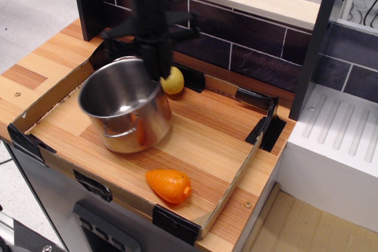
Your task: Topple metal pot
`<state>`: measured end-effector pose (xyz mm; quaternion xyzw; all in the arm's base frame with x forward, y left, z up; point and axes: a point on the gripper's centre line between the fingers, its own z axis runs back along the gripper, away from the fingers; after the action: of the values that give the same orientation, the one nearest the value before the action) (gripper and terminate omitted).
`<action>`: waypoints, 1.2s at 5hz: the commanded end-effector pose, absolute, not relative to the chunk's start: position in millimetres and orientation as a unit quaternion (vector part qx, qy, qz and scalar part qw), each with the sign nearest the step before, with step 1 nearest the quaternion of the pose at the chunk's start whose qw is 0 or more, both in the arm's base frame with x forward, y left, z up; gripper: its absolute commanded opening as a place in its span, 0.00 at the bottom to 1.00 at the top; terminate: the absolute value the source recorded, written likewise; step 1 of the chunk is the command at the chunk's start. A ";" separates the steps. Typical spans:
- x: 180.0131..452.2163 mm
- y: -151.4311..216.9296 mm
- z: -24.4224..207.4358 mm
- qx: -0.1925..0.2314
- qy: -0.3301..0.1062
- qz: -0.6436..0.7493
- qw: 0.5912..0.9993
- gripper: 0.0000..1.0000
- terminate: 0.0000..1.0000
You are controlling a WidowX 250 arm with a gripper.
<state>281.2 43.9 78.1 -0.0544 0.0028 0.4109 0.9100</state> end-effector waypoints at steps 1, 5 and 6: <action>274.9 56.0 122.1 -0.168 -0.050 0.375 0.910 0.00 0.00; 269.0 70.1 98.7 -0.172 -0.022 0.375 0.911 0.00 0.00; 262.2 79.2 96.8 -0.162 -0.023 0.376 0.912 0.00 0.00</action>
<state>265.6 75.5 98.8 -0.1707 -0.0206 0.3839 0.9072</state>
